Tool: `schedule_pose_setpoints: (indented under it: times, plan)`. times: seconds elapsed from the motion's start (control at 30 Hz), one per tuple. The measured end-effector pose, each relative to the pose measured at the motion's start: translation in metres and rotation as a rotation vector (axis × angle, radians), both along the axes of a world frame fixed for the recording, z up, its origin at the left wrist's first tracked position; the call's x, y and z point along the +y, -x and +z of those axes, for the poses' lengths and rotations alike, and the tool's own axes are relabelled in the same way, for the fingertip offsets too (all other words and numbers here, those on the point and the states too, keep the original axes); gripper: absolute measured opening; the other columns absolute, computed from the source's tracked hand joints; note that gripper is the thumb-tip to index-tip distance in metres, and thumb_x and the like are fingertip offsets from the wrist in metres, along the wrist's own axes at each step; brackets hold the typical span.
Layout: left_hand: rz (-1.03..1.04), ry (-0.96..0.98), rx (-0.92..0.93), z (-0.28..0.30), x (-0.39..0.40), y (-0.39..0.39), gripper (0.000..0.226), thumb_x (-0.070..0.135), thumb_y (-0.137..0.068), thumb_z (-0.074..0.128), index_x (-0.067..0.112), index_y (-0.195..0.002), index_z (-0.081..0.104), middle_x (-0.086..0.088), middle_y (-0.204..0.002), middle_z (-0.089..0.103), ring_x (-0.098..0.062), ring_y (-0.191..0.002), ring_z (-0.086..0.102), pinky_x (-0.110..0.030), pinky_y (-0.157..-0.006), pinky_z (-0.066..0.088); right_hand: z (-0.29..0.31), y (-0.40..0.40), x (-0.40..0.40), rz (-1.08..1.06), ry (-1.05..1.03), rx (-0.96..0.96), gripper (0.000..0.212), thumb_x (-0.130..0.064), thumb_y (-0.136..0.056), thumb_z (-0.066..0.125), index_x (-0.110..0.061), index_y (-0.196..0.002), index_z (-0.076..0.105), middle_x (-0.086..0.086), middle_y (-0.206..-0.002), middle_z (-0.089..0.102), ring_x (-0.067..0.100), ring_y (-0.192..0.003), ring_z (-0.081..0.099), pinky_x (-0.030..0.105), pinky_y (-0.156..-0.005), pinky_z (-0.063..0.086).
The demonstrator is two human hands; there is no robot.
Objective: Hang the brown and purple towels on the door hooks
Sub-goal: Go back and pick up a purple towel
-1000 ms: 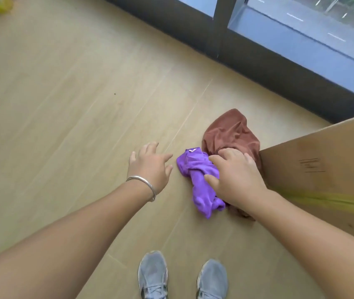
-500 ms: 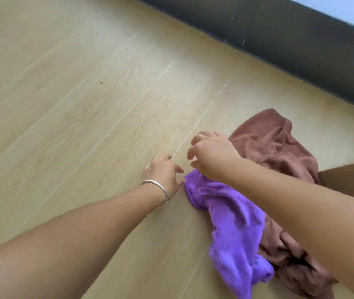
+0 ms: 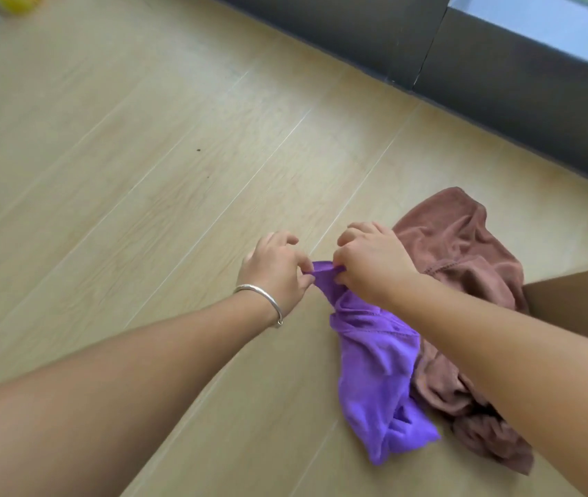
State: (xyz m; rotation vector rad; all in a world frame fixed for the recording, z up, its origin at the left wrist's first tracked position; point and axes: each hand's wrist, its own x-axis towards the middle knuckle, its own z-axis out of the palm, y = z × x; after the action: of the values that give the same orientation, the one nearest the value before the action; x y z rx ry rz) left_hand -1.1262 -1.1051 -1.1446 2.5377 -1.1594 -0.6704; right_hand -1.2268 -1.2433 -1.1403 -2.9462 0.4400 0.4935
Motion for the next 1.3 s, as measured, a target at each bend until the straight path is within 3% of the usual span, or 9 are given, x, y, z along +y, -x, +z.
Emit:
schedule_pose_setpoints:
  times: [0.37,0.63,0.8,1.0,1.13,1.2,1.3]
  plan:
    - [0.0,-0.003,-0.094,0.288,0.068,-0.039,0.013,0.036,-0.087,0.061,0.032,-0.095,0.071,0.008,-0.133,0.046,-0.012,-0.127,0.035,-0.029,-0.093,0.033,0.294,-0.038,0.053,0.061,-0.047,-0.144,0.021,-0.039,-0.087,0.058,-0.032,-0.1,0.073,-0.01,-0.116,0.059,0.016,-0.123,0.039,0.03,-0.098,0.023]
    - [0.151,0.072,-0.228,0.422,0.123,-0.097,0.017,0.032,-0.087,0.058,0.032,-0.098,0.072,0.009,-0.126,0.052,-0.013,-0.123,0.041,-0.029,-0.085,0.036,0.454,-0.103,0.095,0.153,-0.046,-0.244,0.021,-0.038,-0.083,0.062,-0.03,-0.098,0.073,-0.011,-0.116,0.059,0.013,-0.125,0.038,0.024,-0.098,0.02]
    - [0.282,0.203,-0.229,0.468,0.16,-0.117,0.01,0.027,-0.084,0.063,0.028,-0.089,0.072,0.008,-0.115,0.058,-0.016,-0.112,0.049,-0.026,-0.075,0.037,0.507,-0.136,0.13,0.184,-0.084,-0.304,0.021,-0.033,-0.087,0.057,-0.029,-0.1,0.074,-0.012,-0.118,0.058,0.012,-0.125,0.039,0.024,-0.1,0.022]
    - [0.263,0.403,-0.151,0.511,0.204,-0.14,0.007,0.017,-0.083,0.067,0.018,-0.086,0.073,0.004,-0.111,0.062,-0.019,-0.11,0.052,-0.038,-0.086,0.047,0.534,-0.168,0.172,0.17,-0.076,-0.167,0.02,-0.033,-0.086,0.058,-0.03,-0.1,0.071,-0.007,-0.118,0.058,0.017,-0.121,0.041,0.027,-0.095,0.028]
    - [0.195,0.414,-0.121,0.524,0.232,-0.151,0.009,0.013,-0.082,0.065,0.014,-0.086,0.073,0.002,-0.11,0.062,-0.02,-0.115,0.052,-0.04,-0.085,0.047,0.531,-0.19,0.219,0.19,-0.202,-0.147,0.024,-0.039,-0.088,0.056,-0.028,-0.108,0.063,-0.005,-0.112,0.056,0.018,-0.117,0.044,0.026,-0.088,0.033]
    - [0.214,0.402,-0.104,0.524,0.25,-0.158,0.008,0.014,-0.082,0.066,0.014,-0.086,0.073,0.003,-0.111,0.062,-0.02,-0.116,0.05,-0.04,-0.087,0.046,0.525,-0.199,0.243,0.181,-0.258,-0.156,0.021,-0.04,-0.09,0.054,-0.023,-0.1,0.063,-0.004,-0.102,0.057,0.019,-0.11,0.047,0.028,-0.082,0.038]
    - [0.251,0.374,-0.115,0.52,0.281,-0.168,0.008,0.016,-0.081,0.067,0.015,-0.086,0.073,0.003,-0.11,0.062,-0.02,-0.114,0.051,-0.04,-0.087,0.046,0.519,-0.209,0.272,0.158,-0.317,-0.178,0.025,-0.037,-0.094,0.05,-0.02,-0.093,0.068,-0.002,-0.103,0.061,0.02,-0.105,0.05,0.033,-0.081,0.043]
